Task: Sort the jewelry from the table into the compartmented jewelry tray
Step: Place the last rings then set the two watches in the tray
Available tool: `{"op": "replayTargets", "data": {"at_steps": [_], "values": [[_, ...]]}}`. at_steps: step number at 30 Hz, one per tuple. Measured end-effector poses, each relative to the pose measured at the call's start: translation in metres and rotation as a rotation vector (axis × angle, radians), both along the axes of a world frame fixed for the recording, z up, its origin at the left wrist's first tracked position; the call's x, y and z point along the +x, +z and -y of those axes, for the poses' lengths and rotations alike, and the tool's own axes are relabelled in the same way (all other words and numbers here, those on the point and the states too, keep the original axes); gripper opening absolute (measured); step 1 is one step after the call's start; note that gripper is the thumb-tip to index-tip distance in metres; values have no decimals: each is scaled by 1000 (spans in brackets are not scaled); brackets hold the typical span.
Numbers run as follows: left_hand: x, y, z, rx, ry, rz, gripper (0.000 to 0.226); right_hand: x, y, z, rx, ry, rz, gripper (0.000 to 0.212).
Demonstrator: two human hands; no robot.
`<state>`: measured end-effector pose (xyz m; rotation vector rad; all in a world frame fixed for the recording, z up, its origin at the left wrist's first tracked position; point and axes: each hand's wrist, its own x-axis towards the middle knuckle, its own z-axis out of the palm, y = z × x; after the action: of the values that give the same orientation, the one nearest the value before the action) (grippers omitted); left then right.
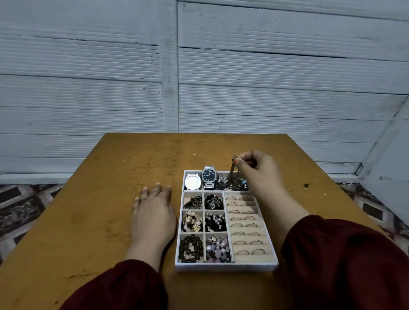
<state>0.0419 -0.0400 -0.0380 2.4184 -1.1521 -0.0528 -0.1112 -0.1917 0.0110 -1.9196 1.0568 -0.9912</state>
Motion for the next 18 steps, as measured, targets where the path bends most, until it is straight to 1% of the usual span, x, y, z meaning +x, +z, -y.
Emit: {"op": "replayTargets", "data": {"at_steps": [2,5,9,11,14,18], "values": [[0,0,1,-4,-1,-2,47,0,-5,0,5,-29,-36,11],[-1,1,3,-6,1,-8,46,0,-7,-3,-20,-95,-140,20],[0,0,2,-5,6,0,46,-4,-12,0,-84,-156,-331,8],[-1,1,2,-7,7,0,46,-5,-14,-1,-96,-166,-394,7],[-1,1,3,-15,10,-1,45,-4,-18,-4,-104,-181,-458,14],[0,1,3,-12,15,-1,45,-2,-19,-4,-115,-197,-471,17]]}}
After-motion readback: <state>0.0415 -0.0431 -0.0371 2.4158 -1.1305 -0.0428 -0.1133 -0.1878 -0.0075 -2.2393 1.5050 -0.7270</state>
